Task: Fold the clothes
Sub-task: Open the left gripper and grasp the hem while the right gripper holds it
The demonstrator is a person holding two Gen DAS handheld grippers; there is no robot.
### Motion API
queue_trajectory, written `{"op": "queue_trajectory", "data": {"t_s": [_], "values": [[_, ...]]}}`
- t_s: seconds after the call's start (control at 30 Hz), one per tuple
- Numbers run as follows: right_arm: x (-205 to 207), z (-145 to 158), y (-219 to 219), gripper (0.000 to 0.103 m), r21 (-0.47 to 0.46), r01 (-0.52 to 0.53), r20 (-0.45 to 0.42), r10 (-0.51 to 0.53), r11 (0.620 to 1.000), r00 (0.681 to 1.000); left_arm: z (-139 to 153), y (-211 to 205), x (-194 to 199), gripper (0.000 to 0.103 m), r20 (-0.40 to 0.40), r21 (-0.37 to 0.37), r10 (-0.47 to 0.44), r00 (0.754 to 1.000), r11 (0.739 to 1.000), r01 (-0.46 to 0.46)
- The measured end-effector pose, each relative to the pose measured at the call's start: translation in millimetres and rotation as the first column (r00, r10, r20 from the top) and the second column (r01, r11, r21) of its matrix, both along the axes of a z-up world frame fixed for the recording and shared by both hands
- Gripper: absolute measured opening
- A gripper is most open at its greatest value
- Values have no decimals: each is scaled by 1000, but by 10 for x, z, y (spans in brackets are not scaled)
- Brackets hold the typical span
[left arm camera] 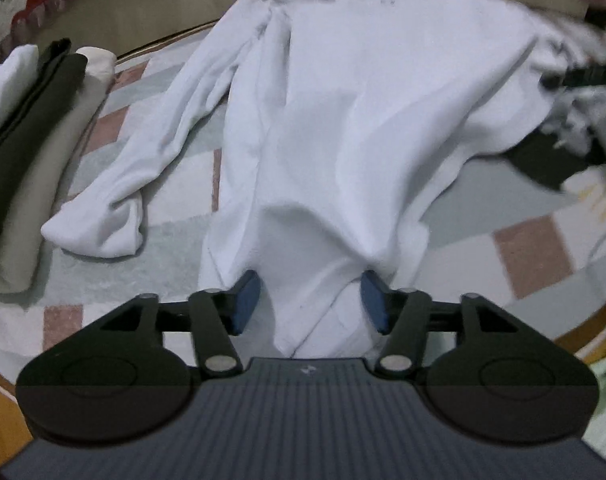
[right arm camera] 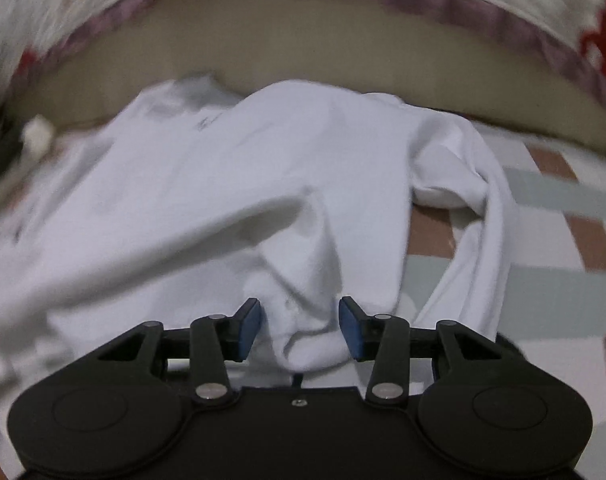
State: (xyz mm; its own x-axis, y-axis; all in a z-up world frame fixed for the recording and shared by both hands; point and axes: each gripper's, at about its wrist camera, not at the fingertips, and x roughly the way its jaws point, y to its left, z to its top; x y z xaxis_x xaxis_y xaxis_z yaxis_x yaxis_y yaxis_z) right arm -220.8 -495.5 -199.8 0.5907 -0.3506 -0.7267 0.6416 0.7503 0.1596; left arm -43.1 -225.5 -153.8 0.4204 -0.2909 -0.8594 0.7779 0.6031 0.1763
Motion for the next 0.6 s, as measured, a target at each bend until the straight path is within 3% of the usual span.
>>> {"op": "queue_trajectory", "data": {"t_s": [0.1,0.17,0.2,0.37,0.47,0.6], "values": [[39,-45,-67,46,-40,33,4,-33,999,999,-55,-27,75,59,10,9,42,999,999,-42],[85,-49,-63,26,-68,30,14,-29,997,999,-58,-2,119,59,3,-6,71,998,997,-71],[103,-40,-35,10,-75,21,25,-19,997,1000,-65,8,130,59,1,-11,81,997,997,-81],[71,199,176,4,-152,31,33,-26,988,999,-127,-52,110,73,22,-21,117,993,993,-117],[-118,359,208,4,-107,95,76,-87,990,993,-156,-121,72,76,47,-35,133,990,991,-132],[-335,399,248,4,-61,164,19,-163,985,986,-171,-82,86,76,46,-78,179,983,981,-176]]}}
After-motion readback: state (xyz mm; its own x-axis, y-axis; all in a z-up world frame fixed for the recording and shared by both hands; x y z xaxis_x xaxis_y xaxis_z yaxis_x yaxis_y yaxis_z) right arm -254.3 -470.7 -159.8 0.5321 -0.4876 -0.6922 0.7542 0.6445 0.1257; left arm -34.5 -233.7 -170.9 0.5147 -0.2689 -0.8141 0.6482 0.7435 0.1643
